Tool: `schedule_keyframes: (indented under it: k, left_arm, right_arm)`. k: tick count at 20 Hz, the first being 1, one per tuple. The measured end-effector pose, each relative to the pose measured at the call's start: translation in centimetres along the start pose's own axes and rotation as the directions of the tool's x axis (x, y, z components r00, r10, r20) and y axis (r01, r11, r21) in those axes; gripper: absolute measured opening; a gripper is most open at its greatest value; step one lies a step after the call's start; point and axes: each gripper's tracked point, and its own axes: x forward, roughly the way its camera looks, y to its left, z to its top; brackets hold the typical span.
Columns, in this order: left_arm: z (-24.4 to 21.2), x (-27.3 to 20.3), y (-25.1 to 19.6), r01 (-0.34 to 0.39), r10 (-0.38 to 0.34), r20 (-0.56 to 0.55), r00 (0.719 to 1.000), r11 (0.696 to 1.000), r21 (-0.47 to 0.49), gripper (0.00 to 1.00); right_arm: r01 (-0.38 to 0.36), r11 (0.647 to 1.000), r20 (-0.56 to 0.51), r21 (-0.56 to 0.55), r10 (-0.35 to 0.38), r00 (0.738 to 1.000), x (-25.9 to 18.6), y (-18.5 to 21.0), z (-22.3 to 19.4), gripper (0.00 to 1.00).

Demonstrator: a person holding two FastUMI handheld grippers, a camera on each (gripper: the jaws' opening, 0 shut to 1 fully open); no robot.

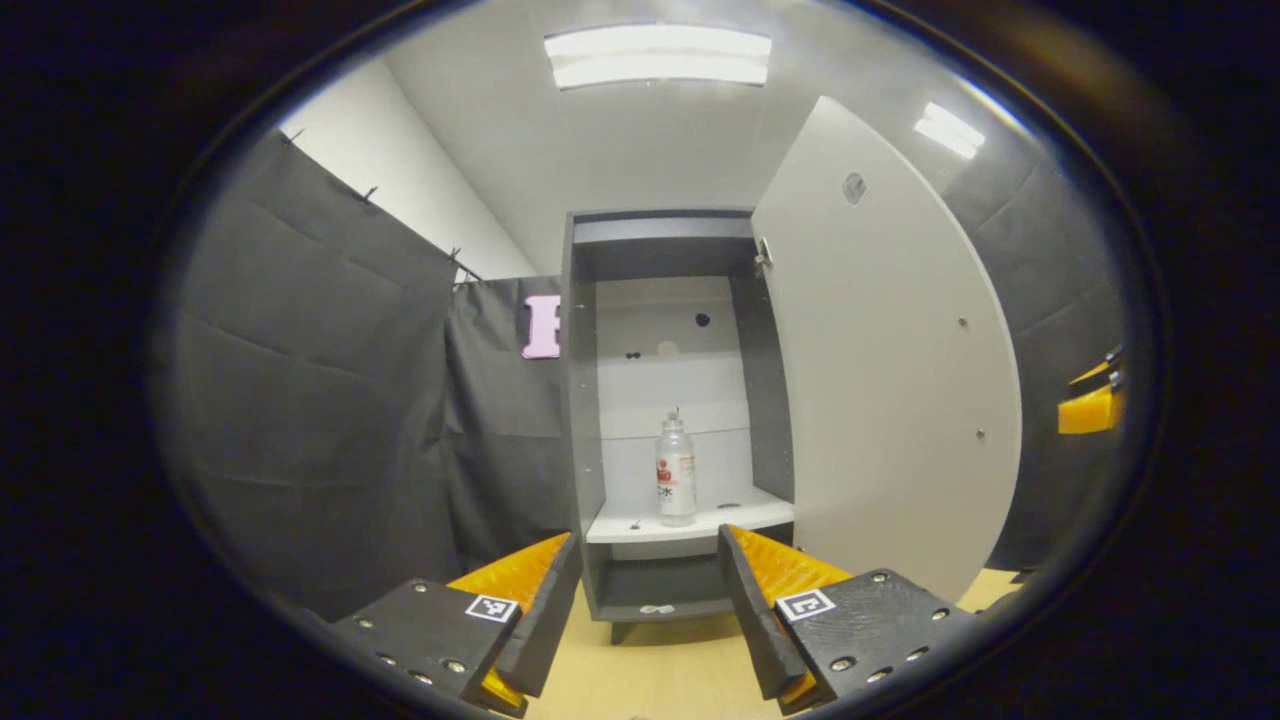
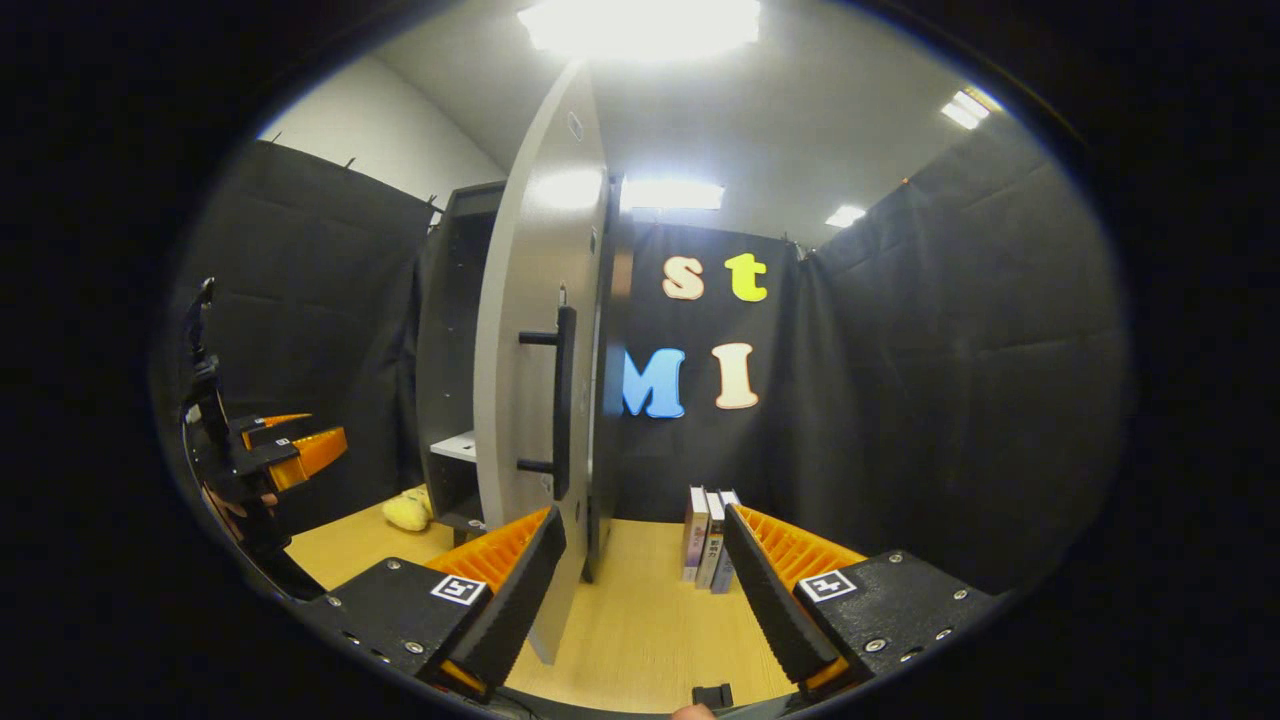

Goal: Open the cabinet door with the right hand, grasp the bottle in the cabinet with the left hand and place it on the coaster, then close the cabinet door with the right hand.

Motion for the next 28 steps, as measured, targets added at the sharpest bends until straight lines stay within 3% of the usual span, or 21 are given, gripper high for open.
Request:
schedule_keyframes:
  k: [5,12,22,28]
  left_arm:
    - [1.0,8.3,-0.7,0.072,-0.072,0.011,0.997,0.997,-0.034,0.78]
    - [-1.0,19.8,-2.2,0.179,-0.181,-0.009,0.984,0.979,-0.098,0.78]
    - [-5.9,32.2,-2.6,0.241,-0.245,-0.061,0.968,0.968,-0.071,0.78]
    - [-9.4,35.8,-3.4,0.234,-0.238,-0.114,0.964,0.971,-0.045,0.78]
  right_arm:
    - [0.137,0.987,0.046,0.084,-0.141,0.989,-0.7,-1.5,0.3,0.98]
    - [0.328,0.938,0.023,0.114,-0.332,0.943,-1.7,-4.0,-1.0,0.98]
    - [0.482,0.871,-0.045,0.096,-0.48,0.876,-1.4,-3.6,-3.2,0.97]
    - [0.533,0.845,-0.069,0.04,-0.53,0.845,-1.0,-3.2,-4.1,0.97]
